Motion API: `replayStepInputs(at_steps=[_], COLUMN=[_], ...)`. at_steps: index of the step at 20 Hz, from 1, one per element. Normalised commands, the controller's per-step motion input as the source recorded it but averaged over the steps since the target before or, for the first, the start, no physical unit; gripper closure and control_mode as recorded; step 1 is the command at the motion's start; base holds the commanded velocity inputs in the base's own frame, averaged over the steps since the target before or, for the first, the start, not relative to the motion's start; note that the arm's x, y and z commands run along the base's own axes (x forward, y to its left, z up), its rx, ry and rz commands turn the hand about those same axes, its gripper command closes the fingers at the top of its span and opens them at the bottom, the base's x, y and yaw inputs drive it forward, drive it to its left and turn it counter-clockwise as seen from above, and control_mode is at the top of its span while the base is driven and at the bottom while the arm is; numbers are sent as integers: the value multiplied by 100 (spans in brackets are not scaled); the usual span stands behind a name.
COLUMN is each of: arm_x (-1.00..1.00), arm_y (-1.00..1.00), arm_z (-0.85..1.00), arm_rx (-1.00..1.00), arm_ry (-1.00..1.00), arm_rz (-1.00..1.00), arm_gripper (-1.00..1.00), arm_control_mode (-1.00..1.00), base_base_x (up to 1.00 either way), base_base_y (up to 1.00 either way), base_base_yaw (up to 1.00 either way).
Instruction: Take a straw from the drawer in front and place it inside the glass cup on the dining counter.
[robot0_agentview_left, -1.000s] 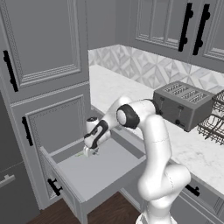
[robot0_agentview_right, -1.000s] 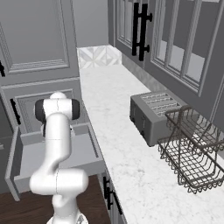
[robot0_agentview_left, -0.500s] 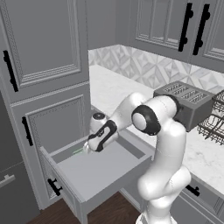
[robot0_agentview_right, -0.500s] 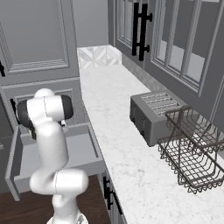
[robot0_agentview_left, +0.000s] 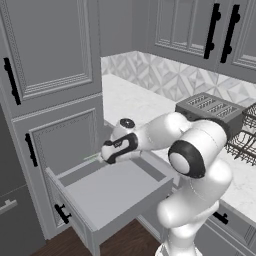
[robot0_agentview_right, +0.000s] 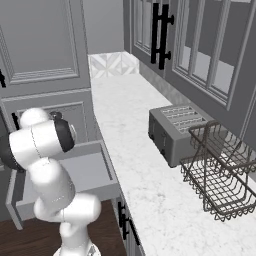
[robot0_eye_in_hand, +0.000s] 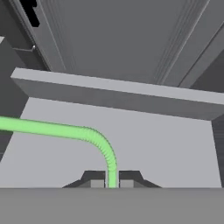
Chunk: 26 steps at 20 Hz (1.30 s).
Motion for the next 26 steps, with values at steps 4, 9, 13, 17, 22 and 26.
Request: replayStepInputs(at_steps=[4, 9, 13, 17, 22, 26], arm_x=[0, -5, -17, -53, -78, -61], arm_y=[0, 0, 0, -11, -20, -39], arm_z=[100, 100, 100, 100, 70, 20], arm_rx=[0, 0, 0, -1, -4, -2], arm_ry=[-8, -1, 2, 10, 10, 17], arm_rz=[-12, -16, -19, -15, -9, -1], arm_gripper=[100, 100, 100, 100, 100, 100], arm_control_mode=[-100, -100, -100, -100, -100, -100], base_base_x=[0, 0, 0, 0, 0, 0], base_base_y=[0, 0, 0, 0, 0, 0], base_base_yaw=[0, 0, 0, 0, 0, 0])
